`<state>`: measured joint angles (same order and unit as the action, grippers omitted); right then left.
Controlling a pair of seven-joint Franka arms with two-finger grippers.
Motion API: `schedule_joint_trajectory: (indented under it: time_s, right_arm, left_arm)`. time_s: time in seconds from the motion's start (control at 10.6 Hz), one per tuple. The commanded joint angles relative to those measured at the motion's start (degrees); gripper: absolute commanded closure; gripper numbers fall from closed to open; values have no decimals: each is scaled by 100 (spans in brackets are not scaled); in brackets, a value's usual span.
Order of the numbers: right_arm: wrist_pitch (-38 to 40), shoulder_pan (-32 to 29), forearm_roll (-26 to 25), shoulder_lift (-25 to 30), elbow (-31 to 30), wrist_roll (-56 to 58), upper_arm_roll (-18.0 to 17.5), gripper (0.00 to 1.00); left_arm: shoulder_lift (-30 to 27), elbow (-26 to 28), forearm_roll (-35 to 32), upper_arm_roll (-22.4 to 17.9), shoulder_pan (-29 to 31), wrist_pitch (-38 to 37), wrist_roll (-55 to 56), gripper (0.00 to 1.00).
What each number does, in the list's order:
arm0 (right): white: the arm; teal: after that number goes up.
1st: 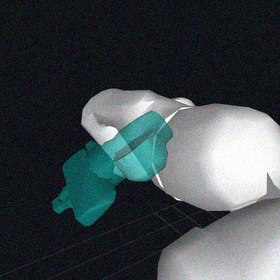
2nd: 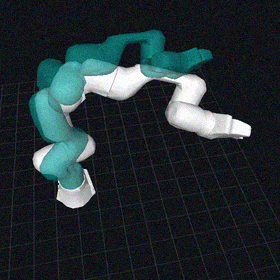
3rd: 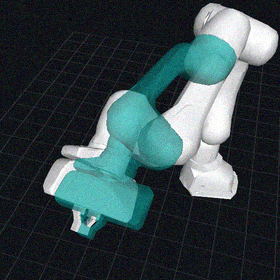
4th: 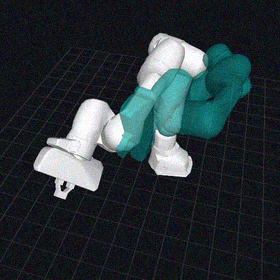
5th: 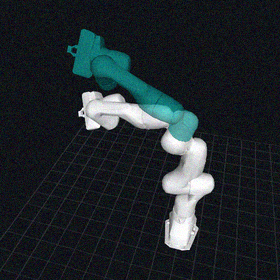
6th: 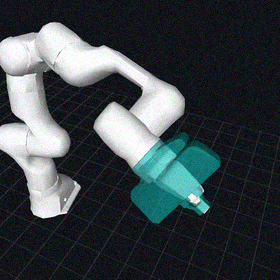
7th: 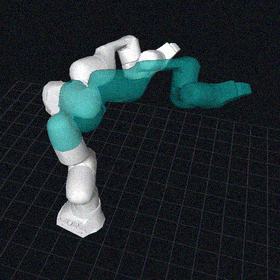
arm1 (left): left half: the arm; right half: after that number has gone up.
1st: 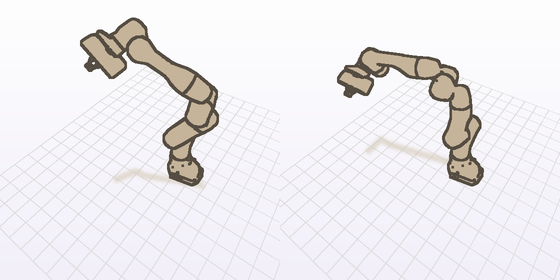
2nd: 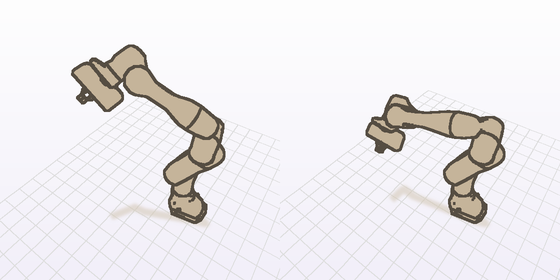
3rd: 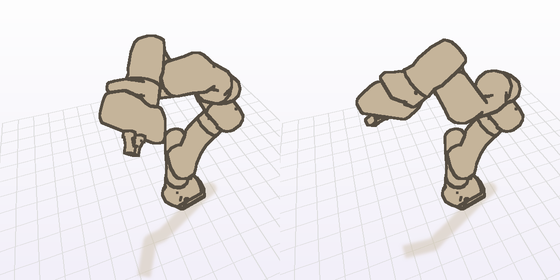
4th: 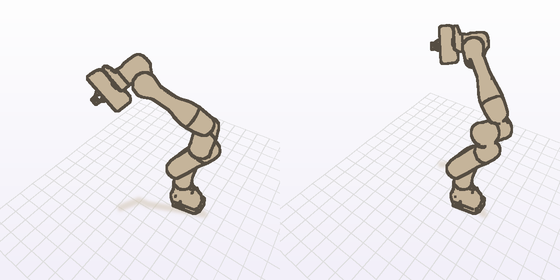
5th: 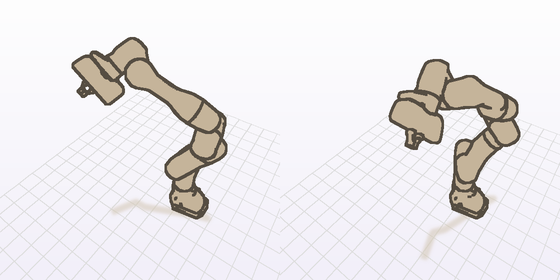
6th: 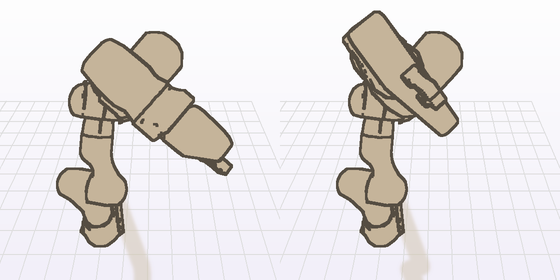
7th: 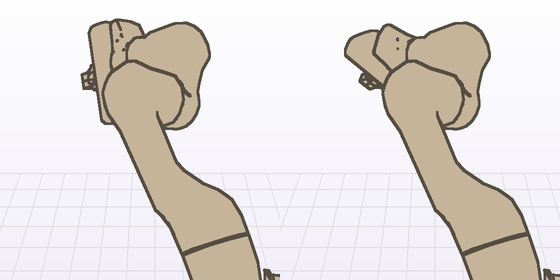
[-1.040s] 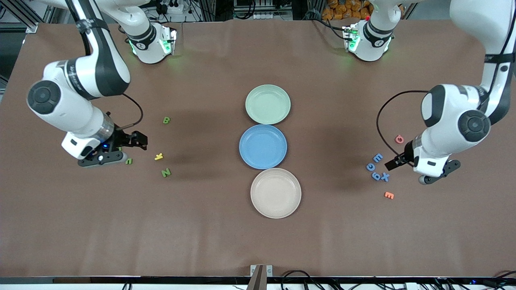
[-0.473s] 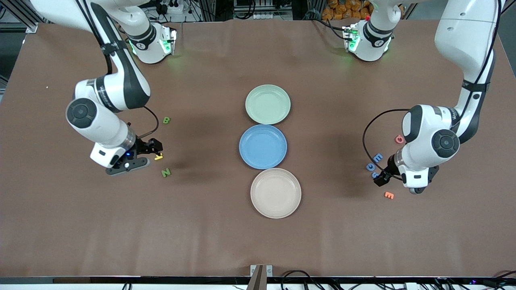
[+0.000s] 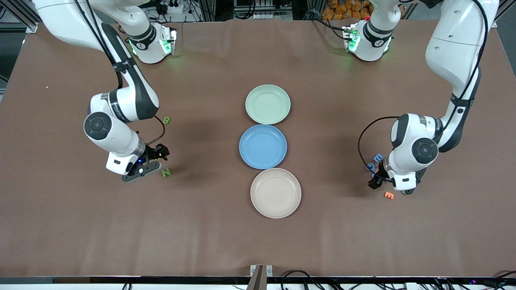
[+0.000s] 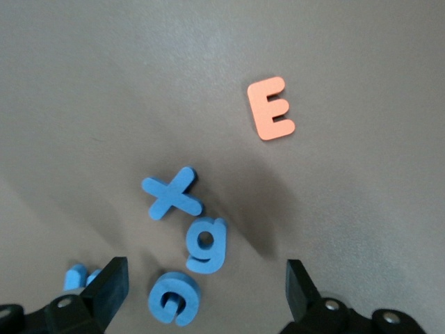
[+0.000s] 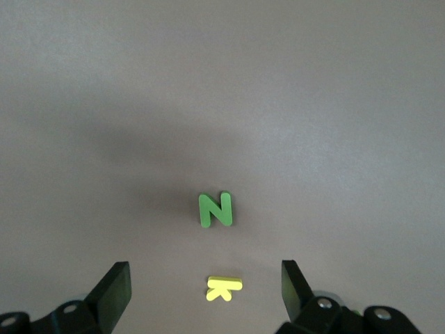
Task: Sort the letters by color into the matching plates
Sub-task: 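Lower the right gripper to green N while the left gripper reaches blue g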
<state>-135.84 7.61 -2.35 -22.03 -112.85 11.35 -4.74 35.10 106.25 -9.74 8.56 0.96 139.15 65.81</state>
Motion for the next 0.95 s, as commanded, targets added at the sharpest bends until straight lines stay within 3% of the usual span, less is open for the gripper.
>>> schedule_joint_trajectory:
  time_s: [0.0,0.19,0.66,0.76,0.85]
  right_arm:
    - [-495,56,-56,-265,-97,131,-18,7]
    - [-1021,109,-56,-503,-202,131,-18,8]
    - [-1077,66,-64,-680,-202,131,-9,10]
    - [-1077,39,-64,-724,-194,105,8,10]
    - [-1111,-4,-64,-767,-185,113,26,11]
  left_arm:
    - [208,-105,-187,-21,-34,174,275,0]
    - [261,-105,-309,-39,-26,183,283,0]
    - [340,-96,-441,-56,18,367,284,0]
    - [340,-87,-441,-56,19,376,284,10]
    - [331,-87,-441,-56,10,385,275,48]
